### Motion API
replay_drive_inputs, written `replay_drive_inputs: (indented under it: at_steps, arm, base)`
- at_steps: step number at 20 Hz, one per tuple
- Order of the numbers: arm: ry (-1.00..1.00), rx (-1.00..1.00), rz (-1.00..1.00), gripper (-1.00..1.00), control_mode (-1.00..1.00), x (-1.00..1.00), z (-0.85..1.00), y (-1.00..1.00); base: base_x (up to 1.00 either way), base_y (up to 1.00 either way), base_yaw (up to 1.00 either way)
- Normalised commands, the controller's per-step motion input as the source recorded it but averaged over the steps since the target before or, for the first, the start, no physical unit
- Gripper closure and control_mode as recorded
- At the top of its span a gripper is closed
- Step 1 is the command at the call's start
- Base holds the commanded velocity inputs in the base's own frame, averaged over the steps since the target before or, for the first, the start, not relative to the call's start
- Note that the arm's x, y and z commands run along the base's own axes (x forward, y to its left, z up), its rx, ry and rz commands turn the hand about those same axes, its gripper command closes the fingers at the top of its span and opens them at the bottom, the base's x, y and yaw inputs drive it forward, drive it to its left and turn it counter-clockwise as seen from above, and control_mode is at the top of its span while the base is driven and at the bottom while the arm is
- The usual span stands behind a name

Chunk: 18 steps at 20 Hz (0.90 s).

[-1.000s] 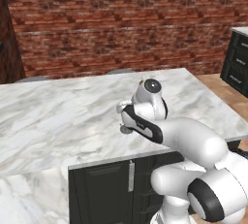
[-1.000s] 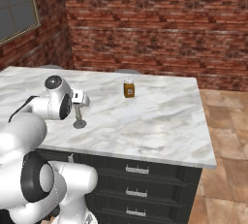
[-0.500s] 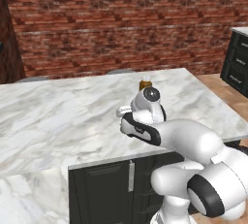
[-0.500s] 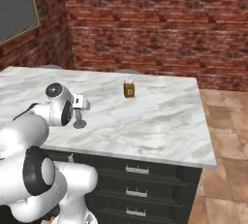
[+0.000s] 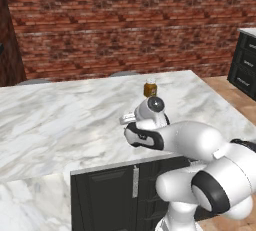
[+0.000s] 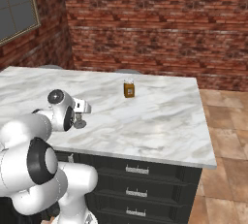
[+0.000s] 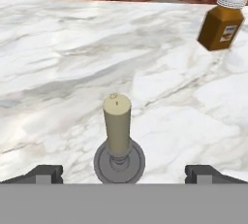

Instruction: Pick the candle and candle from the dining table and place them in the open cabinet. Close the cabinet after placing the objects.

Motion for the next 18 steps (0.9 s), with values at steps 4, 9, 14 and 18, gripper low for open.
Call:
replay_drive_inputs:
  at_steps: [4,9,14,18]
  arm:
    - [0.0,0.0,0.0,-1.0,-1.0,0.17,-0.12,0.05]
    - [0.0,0.0,0.0,-1.0,-1.0,0.14,-0.14,0.05]
    - [-0.01,0.0,0.0,-1.0,-1.0,0.15,-0.11,0.01]
    - [-0.02,0.0,0.0,-1.0,-1.0,0.12,-0.1,0.0]
  base:
    - [0.0,0.0,0.0]
    - [0.0,0.0,0.0]
    - [0.0,0.0,0.0]
    - [0.0,0.0,0.0]
